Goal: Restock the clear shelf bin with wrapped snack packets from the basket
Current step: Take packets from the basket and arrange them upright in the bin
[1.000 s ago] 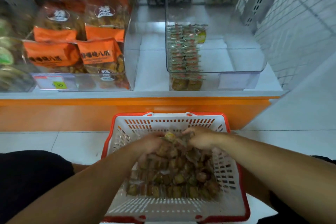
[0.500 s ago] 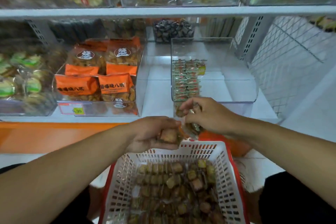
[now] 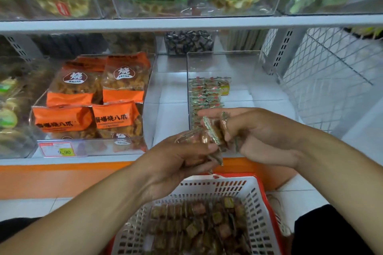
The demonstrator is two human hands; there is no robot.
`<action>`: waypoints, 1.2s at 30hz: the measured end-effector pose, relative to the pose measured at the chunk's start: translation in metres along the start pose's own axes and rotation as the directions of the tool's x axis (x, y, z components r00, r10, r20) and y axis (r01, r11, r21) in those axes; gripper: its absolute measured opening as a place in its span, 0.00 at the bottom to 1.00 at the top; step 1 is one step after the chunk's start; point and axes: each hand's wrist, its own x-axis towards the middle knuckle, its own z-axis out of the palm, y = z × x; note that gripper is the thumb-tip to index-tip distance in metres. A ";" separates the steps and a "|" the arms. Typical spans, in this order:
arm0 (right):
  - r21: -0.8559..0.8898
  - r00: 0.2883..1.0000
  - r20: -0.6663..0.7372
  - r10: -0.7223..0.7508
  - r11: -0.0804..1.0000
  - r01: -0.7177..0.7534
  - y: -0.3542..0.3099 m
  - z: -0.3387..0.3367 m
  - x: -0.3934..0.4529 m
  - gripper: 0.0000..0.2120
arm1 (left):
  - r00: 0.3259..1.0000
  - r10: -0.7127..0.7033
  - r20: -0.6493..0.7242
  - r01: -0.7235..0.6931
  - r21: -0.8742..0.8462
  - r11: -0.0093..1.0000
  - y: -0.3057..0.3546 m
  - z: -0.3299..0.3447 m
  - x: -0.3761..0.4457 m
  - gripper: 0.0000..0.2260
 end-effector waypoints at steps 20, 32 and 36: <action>-0.387 0.959 -0.159 -0.233 0.909 0.156 0.008 -0.002 -0.001 0.22 | 0.987 0.134 -0.086 -0.152 -0.242 0.958 0.015 -0.007 -0.017 0.13; 0.020 0.980 -0.080 -0.184 0.982 0.186 0.011 -0.004 0.006 0.19 | 0.977 0.185 -0.104 -0.207 -0.272 0.940 0.014 -0.004 -0.013 0.19; -0.001 0.988 0.008 -0.154 0.988 0.154 0.008 -0.007 0.004 0.21 | 0.969 0.216 -0.122 -0.239 -0.220 0.946 0.015 -0.005 -0.012 0.09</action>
